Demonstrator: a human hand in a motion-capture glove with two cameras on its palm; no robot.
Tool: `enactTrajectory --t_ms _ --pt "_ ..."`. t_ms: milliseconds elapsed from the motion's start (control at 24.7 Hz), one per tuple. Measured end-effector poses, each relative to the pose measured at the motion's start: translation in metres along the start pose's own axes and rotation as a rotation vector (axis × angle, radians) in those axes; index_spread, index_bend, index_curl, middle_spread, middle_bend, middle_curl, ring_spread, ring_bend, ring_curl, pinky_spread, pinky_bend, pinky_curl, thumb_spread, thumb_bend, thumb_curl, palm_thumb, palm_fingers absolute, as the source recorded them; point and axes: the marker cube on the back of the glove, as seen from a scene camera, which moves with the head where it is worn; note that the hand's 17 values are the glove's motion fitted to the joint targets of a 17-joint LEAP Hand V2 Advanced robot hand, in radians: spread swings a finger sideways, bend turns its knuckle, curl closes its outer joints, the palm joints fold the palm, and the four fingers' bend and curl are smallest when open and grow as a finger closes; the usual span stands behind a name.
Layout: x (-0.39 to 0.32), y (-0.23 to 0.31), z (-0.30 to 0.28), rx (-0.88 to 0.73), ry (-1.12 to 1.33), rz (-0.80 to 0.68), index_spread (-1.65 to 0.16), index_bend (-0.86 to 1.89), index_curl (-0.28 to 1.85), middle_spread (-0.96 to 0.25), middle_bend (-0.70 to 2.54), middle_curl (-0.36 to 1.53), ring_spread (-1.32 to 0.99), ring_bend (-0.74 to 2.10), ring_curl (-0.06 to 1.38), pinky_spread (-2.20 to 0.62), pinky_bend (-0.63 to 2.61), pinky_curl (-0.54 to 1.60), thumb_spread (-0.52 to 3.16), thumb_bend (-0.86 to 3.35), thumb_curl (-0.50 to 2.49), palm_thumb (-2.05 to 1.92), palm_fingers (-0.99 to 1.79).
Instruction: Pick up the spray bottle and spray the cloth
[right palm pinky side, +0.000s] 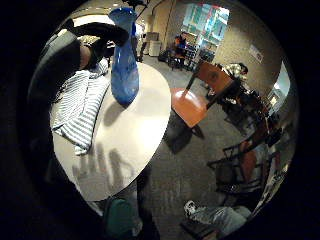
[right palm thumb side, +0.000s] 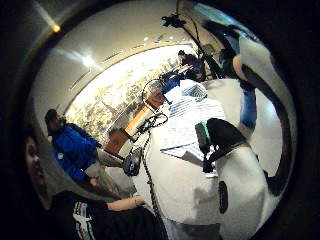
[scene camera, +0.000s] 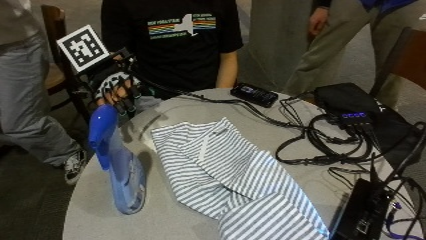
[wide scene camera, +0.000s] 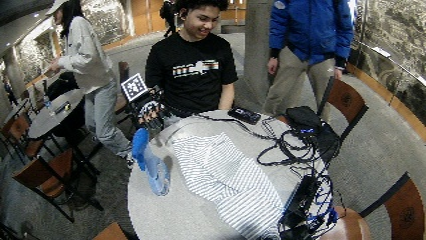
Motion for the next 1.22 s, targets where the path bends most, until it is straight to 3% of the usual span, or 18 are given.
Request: enactTrajectory --t_ms 608,1216 --pt "0.018 0.001 0.025 0.031 -0.55 0.403 -0.33 0.07 0.18 -0.02 0.2 0.34 -0.1 0.34 0.33 0.08 0.69 0.34 1.06 0.09 0.33 0.71 0.69" --pt "0.04 -0.025 0.046 -0.016 -0.526 0.489 -0.31 0.08 0.18 0.03 0.23 0.37 -0.05 0.36 0.33 0.13 0.65 0.32 1.09 0.01 0.35 0.75 0.59"
